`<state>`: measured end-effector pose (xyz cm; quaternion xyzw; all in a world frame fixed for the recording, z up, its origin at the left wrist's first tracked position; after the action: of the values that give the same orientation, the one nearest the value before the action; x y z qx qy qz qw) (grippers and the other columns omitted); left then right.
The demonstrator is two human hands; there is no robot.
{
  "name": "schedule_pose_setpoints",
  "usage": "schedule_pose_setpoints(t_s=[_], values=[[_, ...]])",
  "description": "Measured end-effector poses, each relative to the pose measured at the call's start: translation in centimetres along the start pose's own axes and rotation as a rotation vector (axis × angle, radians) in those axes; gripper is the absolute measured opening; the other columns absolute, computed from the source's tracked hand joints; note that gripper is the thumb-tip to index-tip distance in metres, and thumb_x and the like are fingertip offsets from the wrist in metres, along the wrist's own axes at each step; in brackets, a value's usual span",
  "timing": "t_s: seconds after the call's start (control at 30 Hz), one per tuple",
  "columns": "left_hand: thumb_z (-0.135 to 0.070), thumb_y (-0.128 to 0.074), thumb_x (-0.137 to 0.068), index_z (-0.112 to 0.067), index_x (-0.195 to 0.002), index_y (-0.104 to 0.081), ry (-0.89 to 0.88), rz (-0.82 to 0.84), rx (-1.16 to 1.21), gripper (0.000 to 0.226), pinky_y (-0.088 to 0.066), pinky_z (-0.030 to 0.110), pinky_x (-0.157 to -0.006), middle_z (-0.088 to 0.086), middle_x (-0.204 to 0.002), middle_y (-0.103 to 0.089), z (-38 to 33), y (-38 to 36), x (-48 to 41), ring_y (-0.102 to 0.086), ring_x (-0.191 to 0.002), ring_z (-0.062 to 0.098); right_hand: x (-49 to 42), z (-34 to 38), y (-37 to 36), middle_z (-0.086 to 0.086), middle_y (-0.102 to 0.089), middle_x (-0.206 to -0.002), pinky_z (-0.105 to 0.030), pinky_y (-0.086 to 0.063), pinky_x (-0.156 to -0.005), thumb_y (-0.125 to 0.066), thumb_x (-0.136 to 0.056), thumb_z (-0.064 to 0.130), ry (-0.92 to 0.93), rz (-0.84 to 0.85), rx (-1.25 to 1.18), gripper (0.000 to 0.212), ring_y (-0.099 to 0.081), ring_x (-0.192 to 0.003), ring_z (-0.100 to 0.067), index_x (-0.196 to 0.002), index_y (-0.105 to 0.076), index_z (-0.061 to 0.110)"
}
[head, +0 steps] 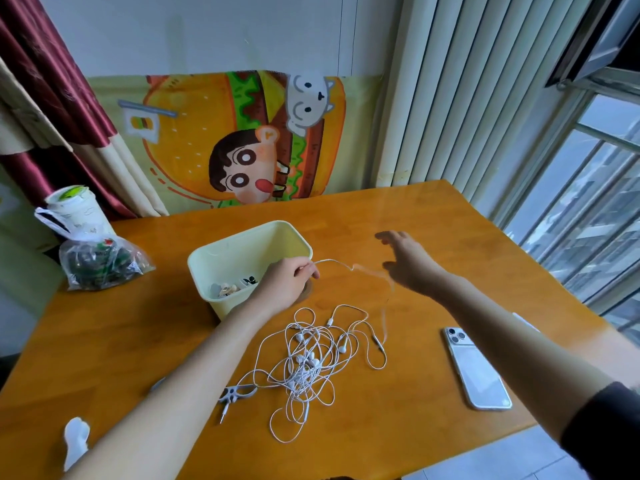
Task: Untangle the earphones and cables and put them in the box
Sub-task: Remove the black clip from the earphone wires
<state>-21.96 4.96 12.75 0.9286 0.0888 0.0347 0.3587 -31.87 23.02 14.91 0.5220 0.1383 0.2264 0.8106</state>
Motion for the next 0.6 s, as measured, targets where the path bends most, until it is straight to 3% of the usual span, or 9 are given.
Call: schedule_pose_setpoints(t_s=[0.07, 0.13, 0.23, 0.33, 0.43, 0.6], values=[[-0.022, -0.043, -0.102, -0.016, -0.093, -0.067, -0.036, 0.047, -0.012, 0.026, -0.024, 0.02, -0.045, 0.002, -0.061, -0.049, -1.5, -0.4, -0.4, -0.039, -0.055, 0.018, 1.0, 3.8, -1.0, -0.012, -0.046, -0.136, -0.024, -0.035, -0.1, -0.059, -0.088, 0.001, 0.147, 0.053, -0.073, 0.057, -0.045, -0.126, -0.024, -0.14, -0.036, 0.007], [-0.022, -0.043, -0.101, -0.015, -0.095, -0.065, -0.042, 0.087, -0.017, 0.024, -0.034, 0.027, -0.057, 0.008, -0.075, -0.06, -2.5, -0.8, -0.6, -0.051, -0.068, 0.025, 1.7, 6.8, -2.0, -0.009, -0.054, -0.13, -0.022, -0.04, -0.095, -0.058, -0.091, 0.008, 0.263, 0.098, -0.125, 0.049, -0.051, -0.119, -0.021, -0.137, -0.04, 0.007], [-0.02, -0.042, -0.102, -0.009, -0.096, -0.063, -0.043, 0.077, 0.015, 0.025, -0.042, 0.034, -0.067, 0.008, -0.084, -0.064, -2.9, -0.6, -0.5, -0.056, -0.076, 0.026, 1.8, 8.2, -2.7, -0.007, -0.063, -0.103, -0.017, -0.048, -0.072, -0.051, -0.095, 0.01, 0.294, 0.118, -0.164, 0.029, -0.061, -0.085, -0.015, -0.123, -0.051, 0.006], [-0.024, -0.043, -0.101, -0.011, -0.094, -0.06, -0.023, 0.072, 0.072, 0.022, -0.033, 0.022, -0.055, 0.001, -0.067, -0.05, -1.7, -0.1, 0.1, -0.042, -0.061, 0.015, 1.4, 7.2, -2.4, -0.001, -0.061, -0.08, -0.007, -0.041, -0.056, -0.044, -0.099, 0.014, 0.251, 0.101, -0.181, 0.023, -0.05, -0.058, 0.0, -0.106, -0.063, 0.003], [-0.022, -0.042, -0.102, -0.008, -0.097, -0.062, 0.043, 0.094, 0.058, 0.025, -0.025, 0.015, -0.042, -0.002, -0.06, -0.04, 0.7, 0.0, 0.6, -0.033, -0.051, 0.01, 0.9, 5.0, -1.8, -0.003, -0.061, -0.078, -0.007, -0.039, -0.053, -0.041, -0.099, 0.012, 0.163, 0.017, -0.192, 0.026, -0.046, -0.054, 0.0, -0.099, -0.065, 0.003], [-0.022, -0.042, -0.101, -0.014, -0.088, -0.064, 0.159, 0.166, 0.01, 0.027, -0.028, 0.023, -0.047, -0.003, -0.058, -0.041, 4.7, -0.9, 1.3, -0.036, -0.052, 0.012, -0.6, -1.3, -1.5, -0.01, -0.067, -0.076, -0.018, -0.035, -0.049, -0.041, -0.097, 0.006, -0.122, -0.112, -0.191, 0.026, -0.045, -0.051, -0.003, -0.092, -0.066, 0.001]])
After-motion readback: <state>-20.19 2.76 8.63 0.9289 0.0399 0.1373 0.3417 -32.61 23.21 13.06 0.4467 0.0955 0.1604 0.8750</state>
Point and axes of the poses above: each hand's wrist, its own x-axis away from the middle knuckle, its own y-axis out of the back of the hand, z = x × y, the point moved 6 cm from there along -x, towards the middle knuckle
